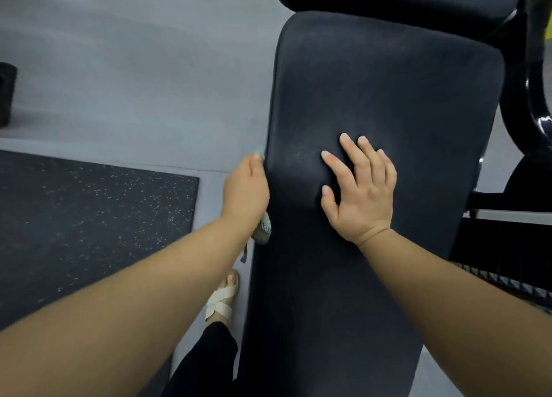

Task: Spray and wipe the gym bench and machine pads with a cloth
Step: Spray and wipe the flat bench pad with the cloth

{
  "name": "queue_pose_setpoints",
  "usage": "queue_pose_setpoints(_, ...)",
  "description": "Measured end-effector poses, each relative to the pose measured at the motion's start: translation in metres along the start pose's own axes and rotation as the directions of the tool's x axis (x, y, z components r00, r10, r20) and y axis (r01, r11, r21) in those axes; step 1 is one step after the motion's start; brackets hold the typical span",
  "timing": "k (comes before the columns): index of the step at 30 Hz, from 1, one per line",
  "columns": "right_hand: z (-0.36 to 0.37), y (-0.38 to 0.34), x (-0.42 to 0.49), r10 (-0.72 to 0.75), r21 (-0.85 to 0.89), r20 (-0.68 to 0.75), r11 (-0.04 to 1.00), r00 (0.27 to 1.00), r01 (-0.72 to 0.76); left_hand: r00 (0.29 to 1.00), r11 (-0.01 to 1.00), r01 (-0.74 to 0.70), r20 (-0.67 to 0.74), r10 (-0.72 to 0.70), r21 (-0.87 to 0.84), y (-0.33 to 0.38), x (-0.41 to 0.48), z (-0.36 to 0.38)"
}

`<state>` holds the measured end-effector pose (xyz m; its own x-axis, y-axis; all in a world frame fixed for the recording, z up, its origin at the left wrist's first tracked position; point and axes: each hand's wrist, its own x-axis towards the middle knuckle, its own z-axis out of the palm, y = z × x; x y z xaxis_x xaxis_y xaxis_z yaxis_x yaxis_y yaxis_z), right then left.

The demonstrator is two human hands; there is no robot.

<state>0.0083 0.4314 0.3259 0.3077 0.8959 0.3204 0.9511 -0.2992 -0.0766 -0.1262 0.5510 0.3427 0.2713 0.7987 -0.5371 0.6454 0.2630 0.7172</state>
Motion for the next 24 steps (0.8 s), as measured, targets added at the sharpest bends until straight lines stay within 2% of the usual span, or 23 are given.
queue_pose_setpoints(5, 0.001, 0.001, -0.001, -0.003, 0.0, -0.008, 1.0, 1.0, 0.003, 0.991, 0.99, -0.12, -0.064, 0.116, -0.071, 0.068, 0.058, -0.002)
queue_pose_setpoints(8, 0.001, 0.001, 0.001, -0.001, 0.001, 0.006, 1.0, 1.0, 0.001, 0.983, 0.984, -0.173, -0.073, 0.17, -0.04, 0.069, 0.056, -0.001)
queue_pose_setpoints(11, -0.002, -0.002, 0.001, 0.021, 0.021, 0.036, 1.0, 0.999, -0.022, 0.993, 0.994, -0.106, -0.038, 0.107, 0.041, 0.027, 0.022, 0.001)
queue_pose_setpoints(13, -0.009, -0.002, 0.009, 0.034, 0.073, 0.054, 0.997, 0.998, -0.038, 0.998, 0.996, -0.044, 0.038, 0.041, 0.076, 0.008, 0.004, -0.003)
queue_pose_setpoints(16, -0.023, 0.012, 0.049, -0.015, 0.102, 0.063, 0.995, 0.998, 0.009, 0.998, 0.997, 0.014, 0.064, -0.019, 0.07, 0.025, 0.02, -0.007)
queue_pose_setpoints(21, -0.015, 0.053, 0.108, 0.047, -0.026, 0.08, 0.999, 0.996, -0.045, 0.991, 0.992, -0.121, -0.051, 0.123, 0.026, 0.1, 0.087, -0.008)
queue_pose_setpoints(24, -0.004, 0.057, 0.107, 0.047, -0.03, 0.021, 0.998, 0.999, -0.046, 0.973, 0.975, -0.216, -0.095, 0.21, -0.054, 0.122, 0.105, -0.011)
